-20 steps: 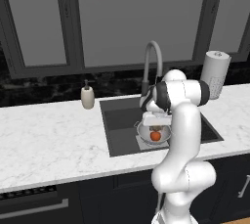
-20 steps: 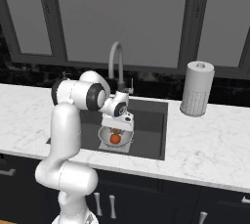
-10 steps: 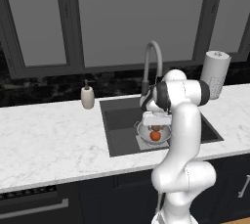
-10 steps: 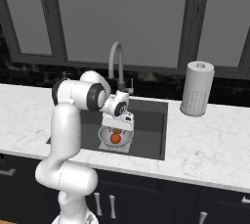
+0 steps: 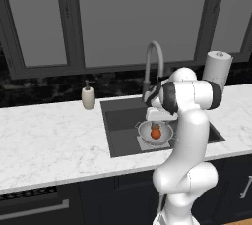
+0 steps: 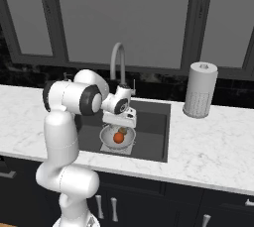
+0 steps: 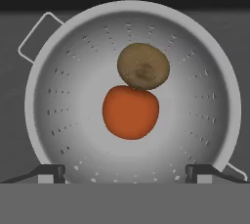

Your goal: Put the colander in the sink, put the kiwi, orange in the colander, and turn on the sink faucet and pour water over the colander.

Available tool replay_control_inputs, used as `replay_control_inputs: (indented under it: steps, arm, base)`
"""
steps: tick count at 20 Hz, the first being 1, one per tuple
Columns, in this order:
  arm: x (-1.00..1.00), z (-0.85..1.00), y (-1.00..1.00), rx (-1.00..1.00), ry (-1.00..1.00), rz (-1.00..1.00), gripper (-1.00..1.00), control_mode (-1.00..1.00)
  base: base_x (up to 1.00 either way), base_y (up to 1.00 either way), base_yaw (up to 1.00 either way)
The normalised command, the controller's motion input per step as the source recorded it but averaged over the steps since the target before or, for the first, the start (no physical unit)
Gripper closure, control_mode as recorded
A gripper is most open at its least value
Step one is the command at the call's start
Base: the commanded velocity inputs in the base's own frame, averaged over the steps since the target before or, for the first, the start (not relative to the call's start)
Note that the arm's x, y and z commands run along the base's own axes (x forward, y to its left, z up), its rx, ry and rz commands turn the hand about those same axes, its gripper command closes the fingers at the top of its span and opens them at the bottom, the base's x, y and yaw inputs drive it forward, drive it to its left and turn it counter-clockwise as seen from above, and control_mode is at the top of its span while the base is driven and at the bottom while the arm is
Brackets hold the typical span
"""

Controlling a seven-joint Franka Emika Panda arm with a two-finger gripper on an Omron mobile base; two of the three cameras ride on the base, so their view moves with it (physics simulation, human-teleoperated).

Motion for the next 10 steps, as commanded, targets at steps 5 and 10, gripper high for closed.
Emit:
replay_control_inputs:
  steps: [5,10]
  arm:
    - [-0.49,0.52,-0.12,0.0,-0.15,0.0,-1.0,-1.0]
    - [-0.23,0.53,-0.15,0.01,-0.09,0.0,-1.0,-1.0]
  base:
    - [0.0,0.0,0.0]
    - [0.0,0.0,0.0]
